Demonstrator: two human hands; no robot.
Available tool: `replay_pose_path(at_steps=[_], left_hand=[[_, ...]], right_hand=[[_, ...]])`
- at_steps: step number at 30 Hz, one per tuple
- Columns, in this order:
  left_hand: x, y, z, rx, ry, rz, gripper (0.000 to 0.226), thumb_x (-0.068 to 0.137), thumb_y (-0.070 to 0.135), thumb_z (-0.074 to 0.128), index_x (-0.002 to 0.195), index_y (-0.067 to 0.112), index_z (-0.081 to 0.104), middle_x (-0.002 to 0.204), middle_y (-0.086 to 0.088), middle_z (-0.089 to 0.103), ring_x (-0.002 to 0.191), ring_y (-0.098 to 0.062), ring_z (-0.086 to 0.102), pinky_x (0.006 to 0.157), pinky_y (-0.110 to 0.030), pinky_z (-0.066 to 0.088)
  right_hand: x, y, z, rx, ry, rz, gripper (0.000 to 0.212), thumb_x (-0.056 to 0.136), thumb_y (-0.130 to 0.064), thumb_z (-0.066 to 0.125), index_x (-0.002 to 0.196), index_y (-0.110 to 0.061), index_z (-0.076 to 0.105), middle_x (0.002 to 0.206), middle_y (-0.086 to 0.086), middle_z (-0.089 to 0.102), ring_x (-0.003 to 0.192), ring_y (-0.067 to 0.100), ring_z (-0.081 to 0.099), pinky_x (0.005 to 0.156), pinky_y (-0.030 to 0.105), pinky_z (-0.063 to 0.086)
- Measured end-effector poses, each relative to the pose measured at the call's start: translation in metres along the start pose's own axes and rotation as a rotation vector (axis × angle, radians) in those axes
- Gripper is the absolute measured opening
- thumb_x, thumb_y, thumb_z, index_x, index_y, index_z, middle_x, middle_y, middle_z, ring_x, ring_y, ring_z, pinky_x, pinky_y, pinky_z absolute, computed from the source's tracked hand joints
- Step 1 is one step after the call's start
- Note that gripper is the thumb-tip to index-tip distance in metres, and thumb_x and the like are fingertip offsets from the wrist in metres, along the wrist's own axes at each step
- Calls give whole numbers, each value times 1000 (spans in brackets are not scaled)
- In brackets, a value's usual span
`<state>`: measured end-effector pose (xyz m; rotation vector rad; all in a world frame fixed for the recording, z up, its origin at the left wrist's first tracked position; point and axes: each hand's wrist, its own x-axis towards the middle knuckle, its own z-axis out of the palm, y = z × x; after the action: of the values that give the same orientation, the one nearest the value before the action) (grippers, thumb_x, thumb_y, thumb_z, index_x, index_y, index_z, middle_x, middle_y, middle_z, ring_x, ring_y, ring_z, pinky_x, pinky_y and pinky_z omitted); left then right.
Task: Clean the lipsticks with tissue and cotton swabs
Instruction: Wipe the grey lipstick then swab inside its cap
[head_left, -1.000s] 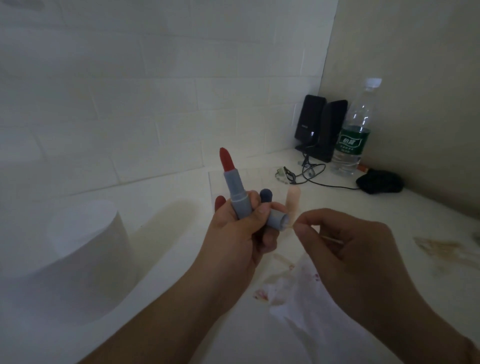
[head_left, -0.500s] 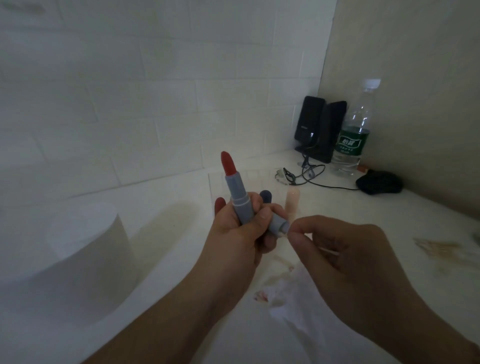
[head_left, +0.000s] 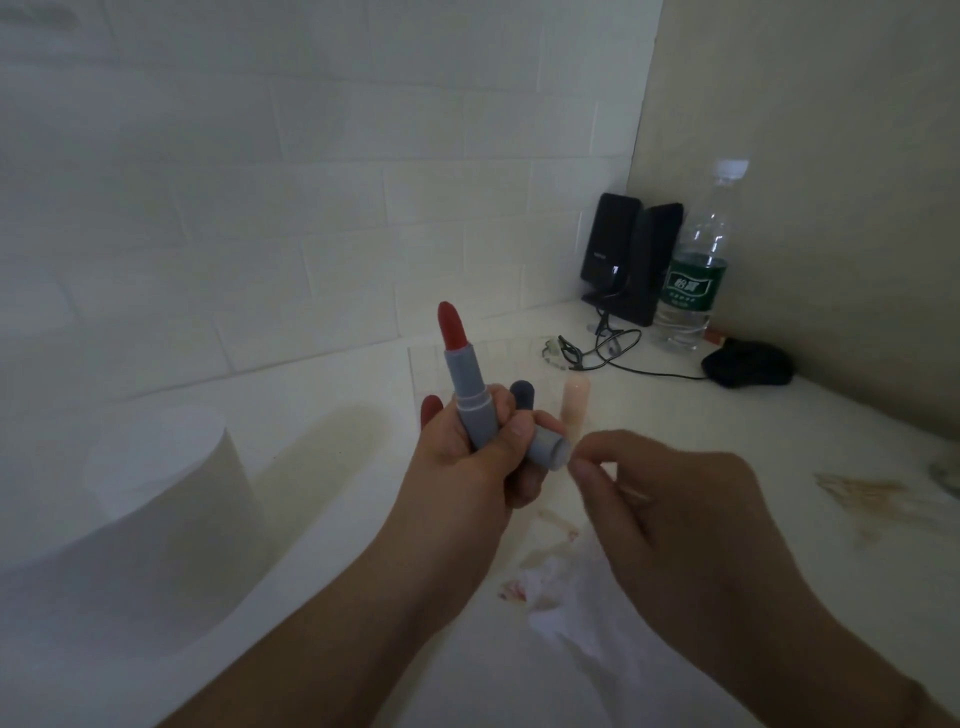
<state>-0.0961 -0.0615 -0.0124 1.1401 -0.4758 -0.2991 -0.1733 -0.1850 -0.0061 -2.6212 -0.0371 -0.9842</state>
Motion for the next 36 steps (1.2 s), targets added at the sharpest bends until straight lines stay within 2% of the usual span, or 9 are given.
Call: replay_pose_path(at_steps=[4, 8, 12, 15, 19, 26, 29, 33, 36], left_hand=[[3, -2, -1, -148, 17, -176, 10, 98, 7, 43, 99, 8, 53, 64, -6, 60, 54, -14, 43, 52, -24, 38], [7, -3, -4, -491, -3, -428, 16, 97, 13, 48, 112, 18, 49, 72, -13, 56, 44, -13, 38, 38, -19, 36], [9, -5, -5, -575, 3, -473, 21, 94, 19, 56, 113, 23, 48, 74, -14, 55, 42, -11, 40, 35, -18, 37], [11, -4, -5, -601, 48, -459, 33, 90, 18, 62, 116, 28, 43, 74, -14, 55, 41, -11, 45, 34, -16, 38], [9, -5, -5, -543, 43, -456, 38, 88, 26, 65, 117, 28, 41, 65, -10, 56, 40, -8, 46, 34, -14, 38], [10, -4, -5, -419, 46, -454, 33, 80, 36, 69, 96, 15, 51, 62, -6, 58, 38, -5, 49, 36, -13, 45], [9, -4, -4, -421, 26, -386, 28, 73, 31, 70, 87, 16, 51, 64, -7, 58, 42, -7, 47, 40, -13, 46], [10, -3, -4, -465, -35, -302, 17, 73, 25, 70, 63, 20, 57, 64, -9, 56, 43, -6, 41, 39, -13, 40], [9, -2, -3, -458, -45, -288, 19, 77, 24, 66, 62, 19, 56, 62, -8, 55, 44, -6, 40, 38, -14, 40]], right_hand=[[0, -5, -8, 281, -50, 69, 21, 93, -32, 56, 74, -32, 63, 47, -7, 52, 38, 9, 45, 40, 6, 33], [8, -1, -18, 581, 137, 278, 17, 89, -20, 55, 74, -20, 63, 45, -5, 51, 35, 5, 40, 36, 6, 30], [7, -3, -15, 467, 56, 245, 24, 86, -39, 47, 72, -23, 58, 46, -11, 52, 36, 6, 40, 36, 9, 30], [7, 3, -12, 318, -61, 222, 32, 74, -58, 41, 73, -30, 57, 58, -5, 60, 45, 10, 50, 48, 17, 44], [7, 6, -12, 306, -45, 218, 25, 69, -58, 48, 71, -36, 58, 58, -10, 59, 40, 5, 48, 47, 11, 42], [4, 0, -15, 242, 132, 70, 12, 76, -47, 62, 76, -36, 61, 44, 1, 46, 42, 6, 44, 43, 3, 33], [4, -2, -18, 183, 197, 19, 13, 78, -41, 68, 80, -31, 61, 41, -17, 38, 48, 5, 45, 46, -1, 30], [3, -2, -17, 174, 156, 9, 13, 80, -50, 60, 81, -37, 58, 39, -13, 42, 49, 8, 49, 45, 4, 35], [4, -2, -15, 175, 158, 17, 15, 80, -51, 60, 79, -36, 59, 40, -20, 37, 47, 6, 47, 45, 3, 33]])
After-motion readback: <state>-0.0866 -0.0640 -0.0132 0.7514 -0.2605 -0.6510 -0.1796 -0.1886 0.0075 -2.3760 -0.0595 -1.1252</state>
